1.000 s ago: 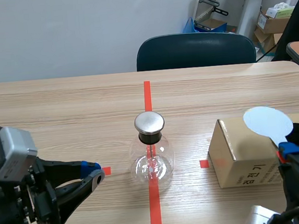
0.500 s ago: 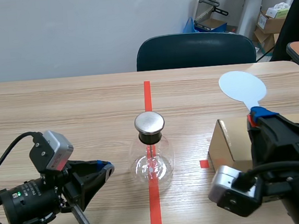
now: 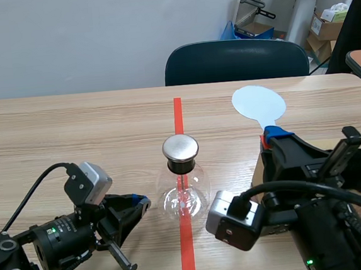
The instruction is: Do the electroscope experiment
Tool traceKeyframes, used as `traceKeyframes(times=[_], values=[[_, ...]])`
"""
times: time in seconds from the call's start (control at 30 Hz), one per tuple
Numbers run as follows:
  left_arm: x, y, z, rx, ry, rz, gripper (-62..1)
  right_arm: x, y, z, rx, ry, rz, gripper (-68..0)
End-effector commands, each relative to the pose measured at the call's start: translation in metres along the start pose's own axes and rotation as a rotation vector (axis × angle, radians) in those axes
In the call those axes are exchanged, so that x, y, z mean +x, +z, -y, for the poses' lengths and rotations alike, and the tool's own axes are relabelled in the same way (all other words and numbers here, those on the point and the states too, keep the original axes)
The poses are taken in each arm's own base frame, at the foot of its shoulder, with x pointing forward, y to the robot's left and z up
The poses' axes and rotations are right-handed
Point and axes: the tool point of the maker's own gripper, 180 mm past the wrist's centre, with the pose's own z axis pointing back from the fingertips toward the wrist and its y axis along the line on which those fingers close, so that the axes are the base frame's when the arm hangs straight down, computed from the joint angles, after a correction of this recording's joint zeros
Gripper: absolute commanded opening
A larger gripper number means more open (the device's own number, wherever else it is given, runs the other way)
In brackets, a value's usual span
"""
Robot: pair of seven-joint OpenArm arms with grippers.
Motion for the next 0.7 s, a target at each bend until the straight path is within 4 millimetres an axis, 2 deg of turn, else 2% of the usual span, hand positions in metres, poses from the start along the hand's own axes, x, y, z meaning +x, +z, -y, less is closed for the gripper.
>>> traceKeyframes(times=[0.0, 0.37, 0.67], values=[[0.011, -0.004, 0.003, -0.003, 0.010, 0.042, -56.9, -0.002, -0.005, 0.004, -0.024, 0.015, -0.001, -66.2], [0.008, -0.004, 0.003, -0.001, 0.015, 0.034, -56.9, 0.006, -0.004, -0.017, 0.035, 0.019, -0.008, -66.2], [0.006, -0.004, 0.004, -0.002, 0.017, 0.024, -56.9, 0.009, -0.003, -0.017, 0.037, 0.021, 0.001, -66.2]])
